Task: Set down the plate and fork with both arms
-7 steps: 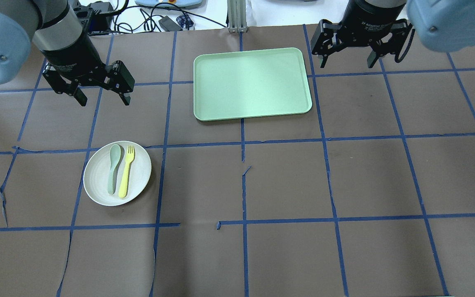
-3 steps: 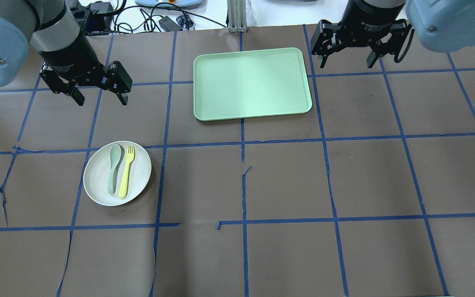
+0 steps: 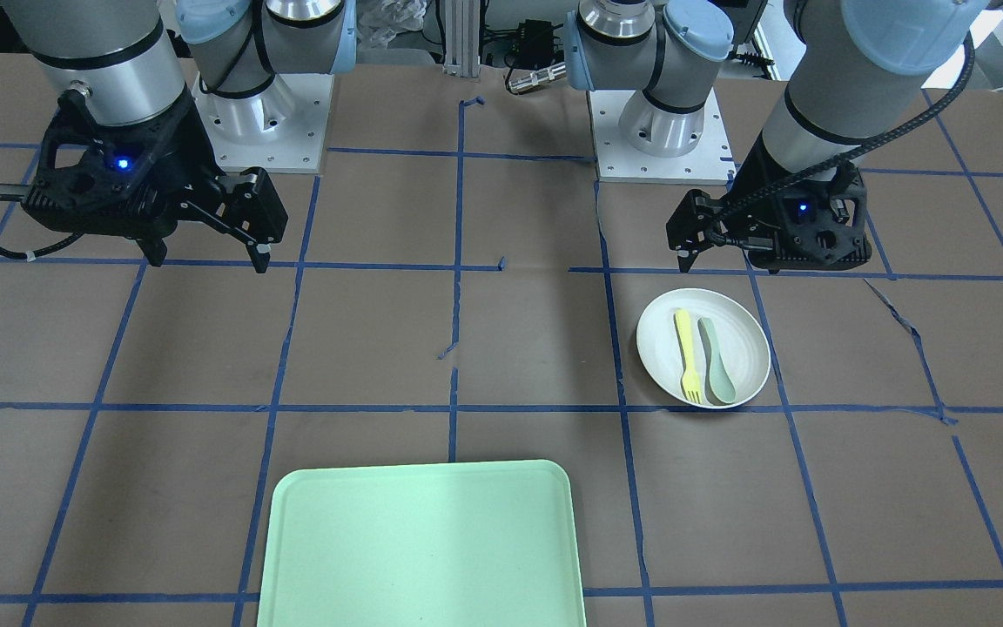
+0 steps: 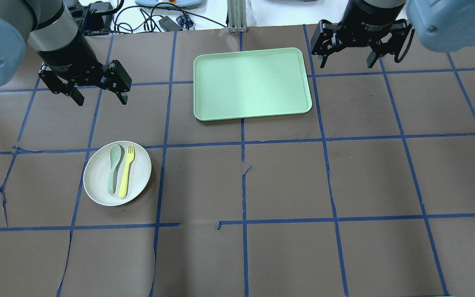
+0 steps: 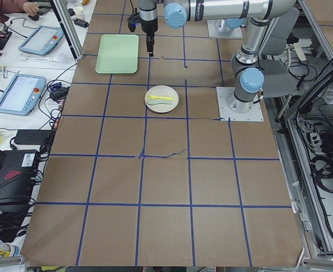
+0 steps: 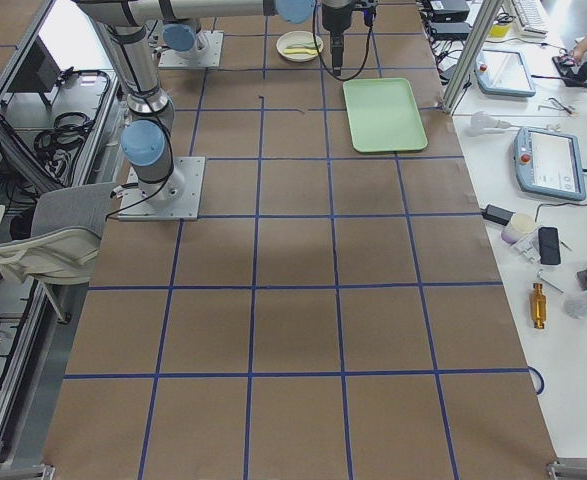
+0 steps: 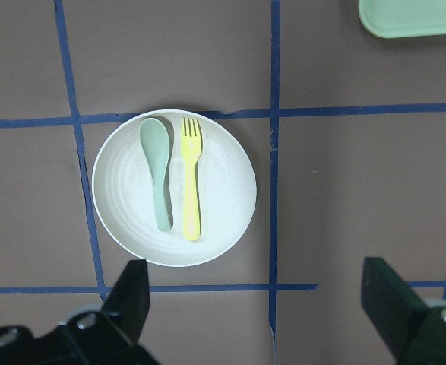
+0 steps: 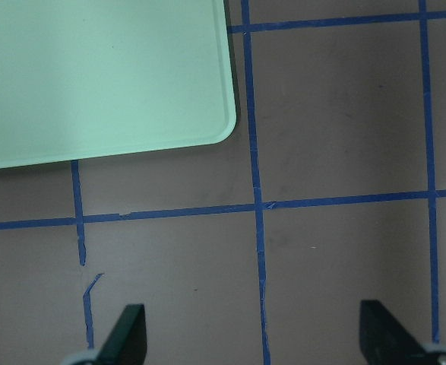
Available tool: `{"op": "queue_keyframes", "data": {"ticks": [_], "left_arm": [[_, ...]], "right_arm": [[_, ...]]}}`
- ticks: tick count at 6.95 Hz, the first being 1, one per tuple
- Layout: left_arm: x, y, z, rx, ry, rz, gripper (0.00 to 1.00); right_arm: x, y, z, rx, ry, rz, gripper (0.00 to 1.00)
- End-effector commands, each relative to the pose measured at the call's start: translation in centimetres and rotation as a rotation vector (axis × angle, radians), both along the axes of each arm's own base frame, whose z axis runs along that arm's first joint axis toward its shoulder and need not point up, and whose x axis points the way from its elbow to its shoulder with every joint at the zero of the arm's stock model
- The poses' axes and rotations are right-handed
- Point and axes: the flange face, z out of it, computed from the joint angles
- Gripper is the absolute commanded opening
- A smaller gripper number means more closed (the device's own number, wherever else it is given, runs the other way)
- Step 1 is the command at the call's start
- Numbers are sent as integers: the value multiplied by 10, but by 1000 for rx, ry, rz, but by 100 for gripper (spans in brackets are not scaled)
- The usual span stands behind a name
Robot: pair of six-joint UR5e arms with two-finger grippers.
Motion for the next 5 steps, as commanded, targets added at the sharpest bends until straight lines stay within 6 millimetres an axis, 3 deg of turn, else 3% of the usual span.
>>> {"op": "queue_keyframes", "data": {"ticks": [1,5], "left_arm": [[-1,2,-3,8,-1,-1,100],[-8,11,-8,18,7,-12,100]], "right_arm": [[0,0,0,2,0,0,100],[0,0,0,0,-1,1,100]]}}
